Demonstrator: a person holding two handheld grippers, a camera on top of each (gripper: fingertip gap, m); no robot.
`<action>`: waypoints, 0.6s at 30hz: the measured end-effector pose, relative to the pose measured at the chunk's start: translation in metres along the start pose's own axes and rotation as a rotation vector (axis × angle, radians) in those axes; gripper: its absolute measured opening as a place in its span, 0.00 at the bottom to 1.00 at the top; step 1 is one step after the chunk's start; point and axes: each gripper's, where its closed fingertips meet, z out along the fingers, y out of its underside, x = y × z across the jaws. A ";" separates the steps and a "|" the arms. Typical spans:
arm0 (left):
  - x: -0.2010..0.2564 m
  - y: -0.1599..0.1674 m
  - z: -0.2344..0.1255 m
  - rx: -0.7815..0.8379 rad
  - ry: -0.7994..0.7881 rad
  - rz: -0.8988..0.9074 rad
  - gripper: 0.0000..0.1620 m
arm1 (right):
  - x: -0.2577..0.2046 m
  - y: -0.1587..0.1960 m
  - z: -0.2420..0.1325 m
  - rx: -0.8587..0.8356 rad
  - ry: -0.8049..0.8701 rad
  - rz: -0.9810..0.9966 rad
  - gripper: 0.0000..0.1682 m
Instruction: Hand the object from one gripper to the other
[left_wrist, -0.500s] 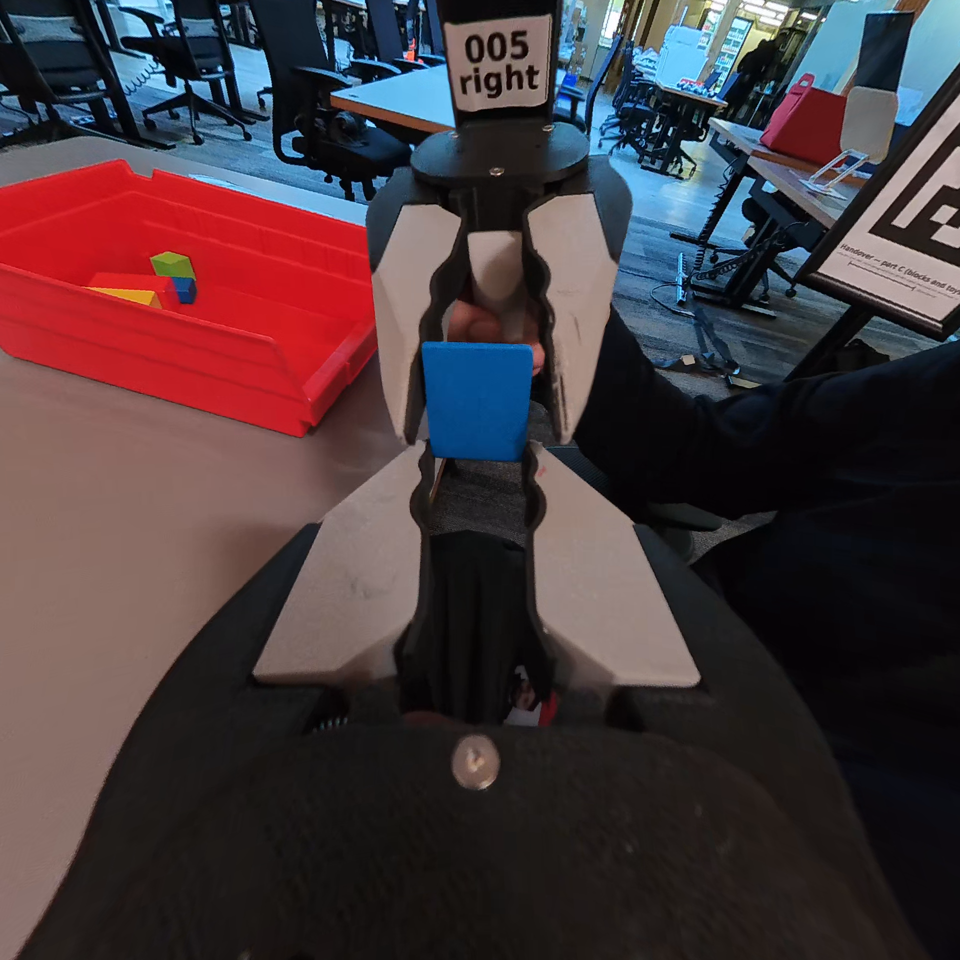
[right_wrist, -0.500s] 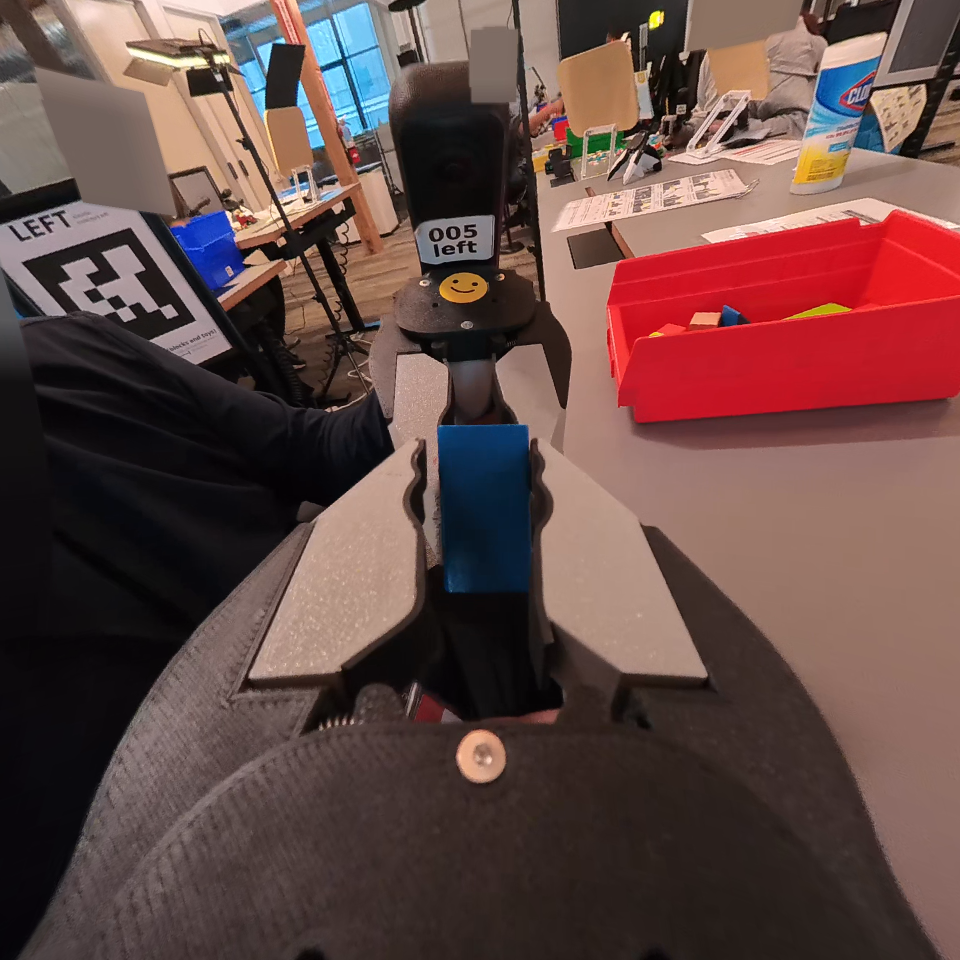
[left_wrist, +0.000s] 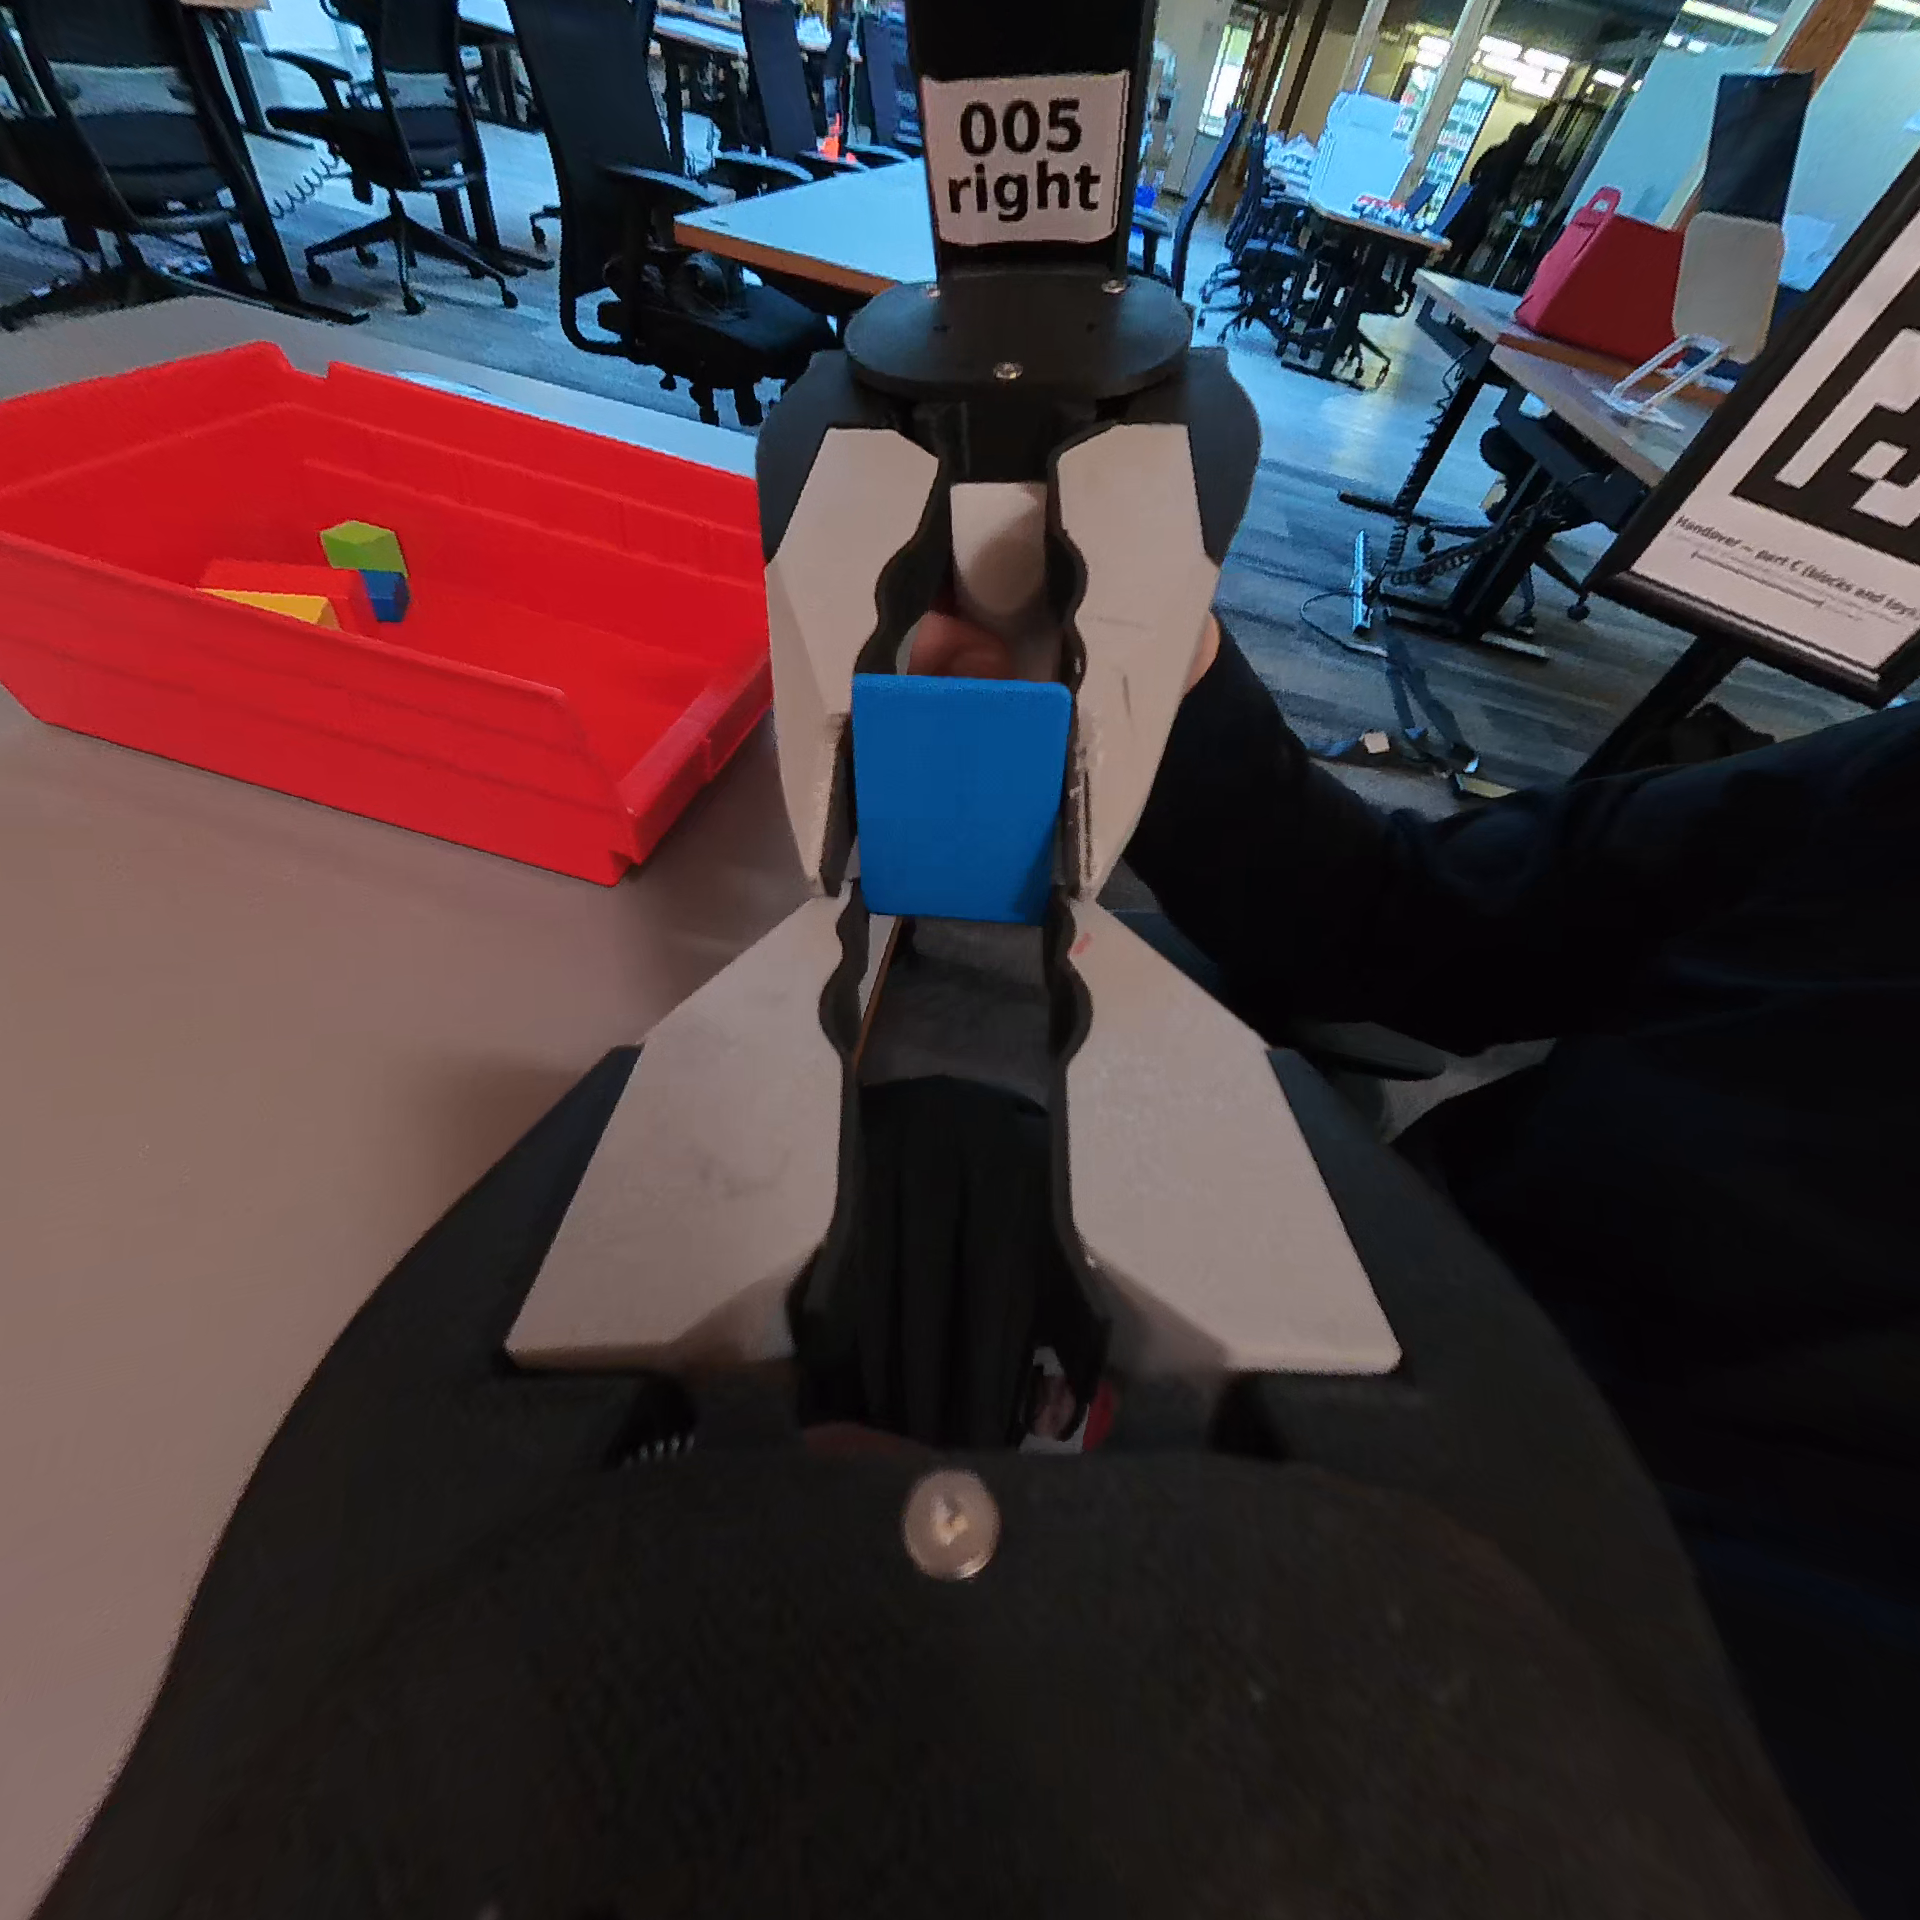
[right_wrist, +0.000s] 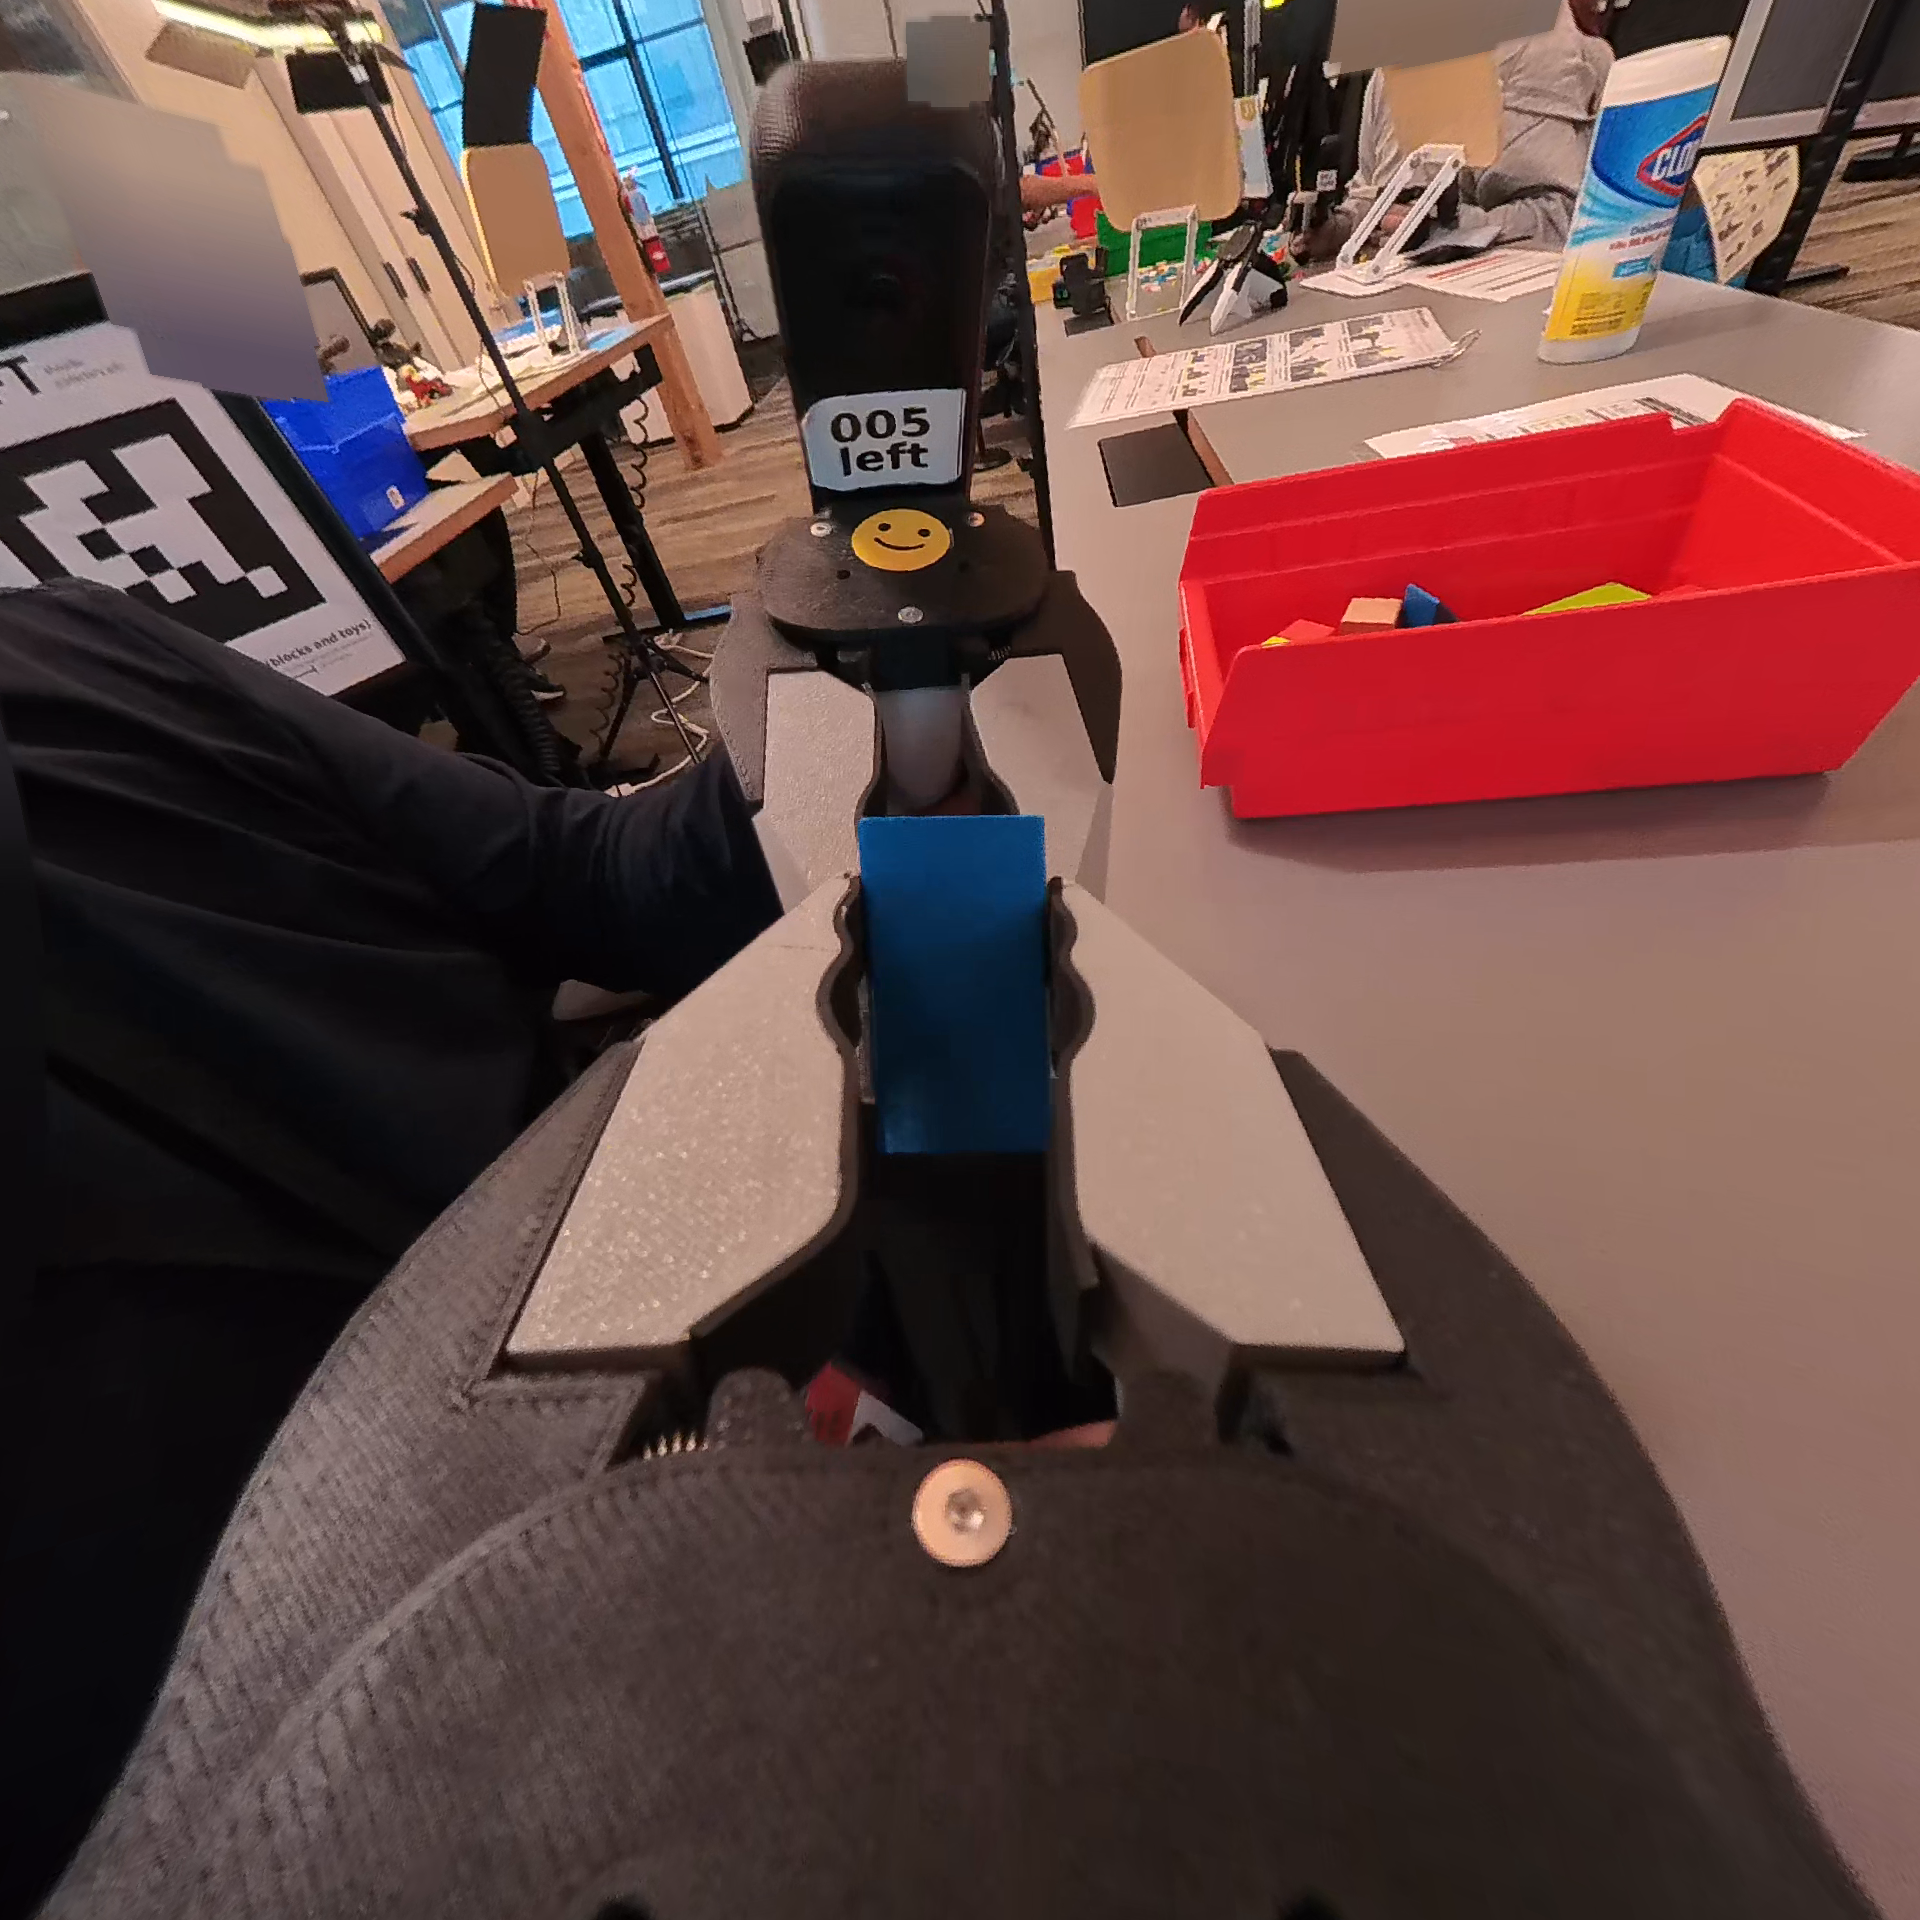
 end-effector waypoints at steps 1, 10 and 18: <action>0.000 -0.002 0.000 0.014 -0.001 -0.002 0.19 | 0.000 -0.002 -0.001 0.011 -0.005 0.004 0.19; -0.009 0.001 -0.001 -0.005 -0.072 0.038 0.24 | 0.012 -0.012 -0.015 0.083 0.025 0.042 0.19; -0.020 -0.004 -0.015 0.002 -0.132 0.044 0.24 | 0.068 -0.018 -0.095 0.111 0.416 -0.006 0.19</action>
